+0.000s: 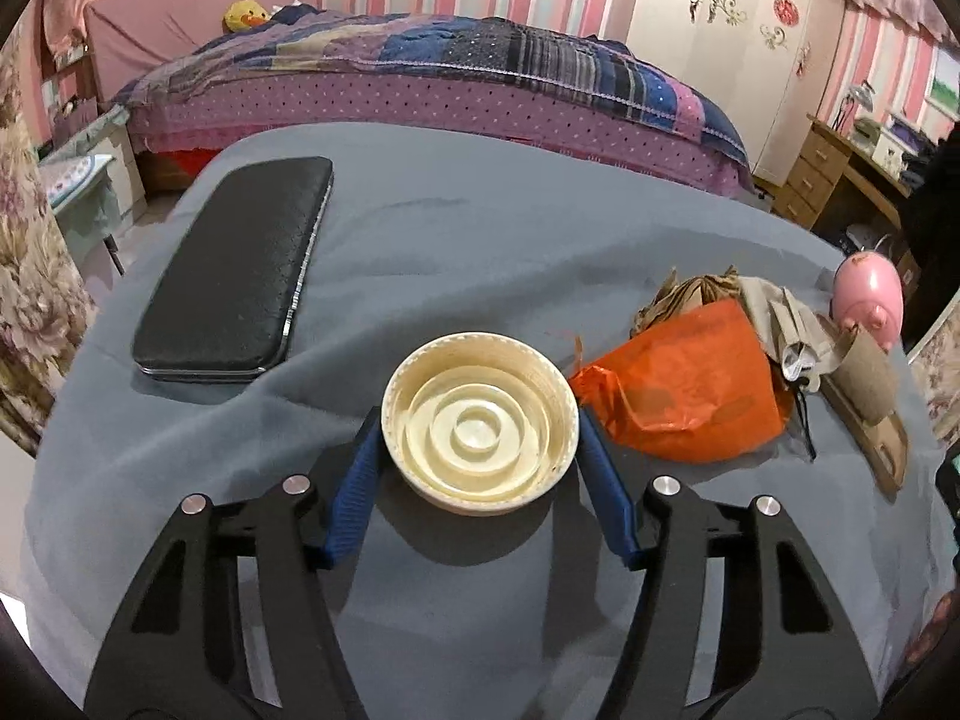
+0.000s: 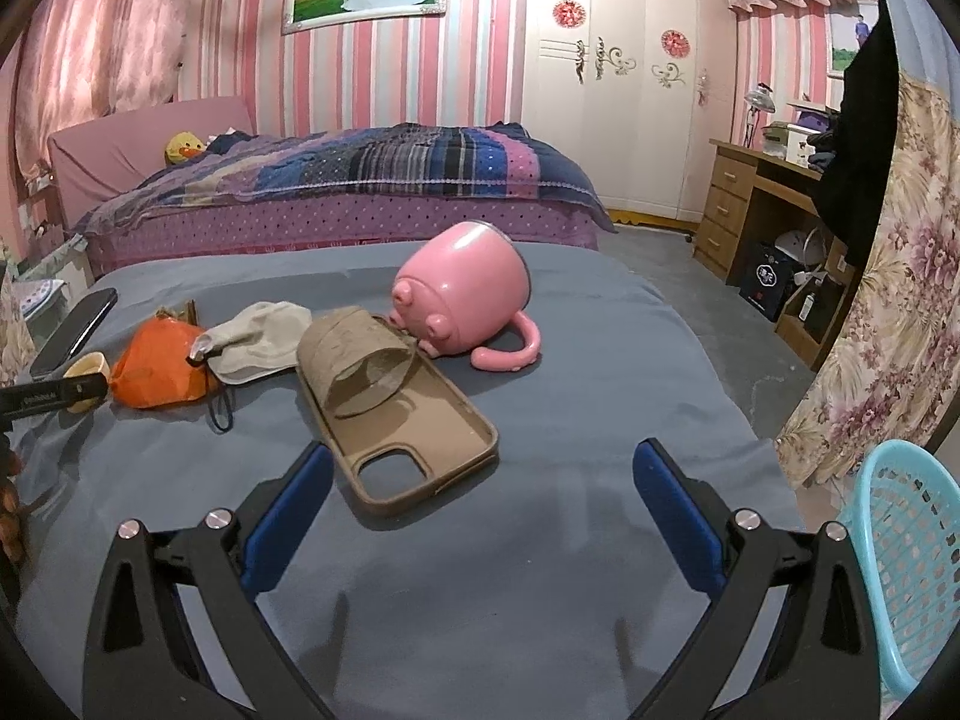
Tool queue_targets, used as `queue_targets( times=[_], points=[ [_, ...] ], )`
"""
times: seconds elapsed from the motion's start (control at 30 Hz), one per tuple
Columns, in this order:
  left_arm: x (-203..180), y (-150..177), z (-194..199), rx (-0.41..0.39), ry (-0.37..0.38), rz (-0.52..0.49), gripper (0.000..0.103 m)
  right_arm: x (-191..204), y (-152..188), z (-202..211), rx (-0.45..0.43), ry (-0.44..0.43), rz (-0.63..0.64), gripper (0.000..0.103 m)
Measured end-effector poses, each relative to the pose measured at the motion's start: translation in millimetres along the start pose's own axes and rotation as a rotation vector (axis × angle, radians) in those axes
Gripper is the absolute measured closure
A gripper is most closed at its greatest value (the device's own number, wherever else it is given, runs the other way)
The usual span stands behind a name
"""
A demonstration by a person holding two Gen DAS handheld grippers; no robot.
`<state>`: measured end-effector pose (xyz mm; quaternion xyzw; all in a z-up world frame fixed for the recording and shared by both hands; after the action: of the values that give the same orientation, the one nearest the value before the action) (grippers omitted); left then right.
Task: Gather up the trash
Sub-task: 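Grasp the cardboard tube on the phone case with the right gripper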
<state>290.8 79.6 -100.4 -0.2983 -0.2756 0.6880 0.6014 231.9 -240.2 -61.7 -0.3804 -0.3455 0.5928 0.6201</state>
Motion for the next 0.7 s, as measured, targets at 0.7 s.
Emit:
queue_targets(
  times=[0.7],
  points=[
    [14, -29, 55, -0.163, -0.085, -0.046, 0.042, 64, -34, -74, 0.099, -0.068, 0.098, 0.016]
  ],
)
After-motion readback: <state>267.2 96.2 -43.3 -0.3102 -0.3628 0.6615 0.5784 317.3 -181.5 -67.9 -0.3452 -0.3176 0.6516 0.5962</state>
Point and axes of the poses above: each gripper's, at about its wrist camera, not at the fingertips, and z roughly against the way its jaws point, x to its left, y to its underside, the point moved 5 cm from there along -z, roughly the way its jaws point, and after that the axes turned 6 degrees about -x, right-handed, at the moved point
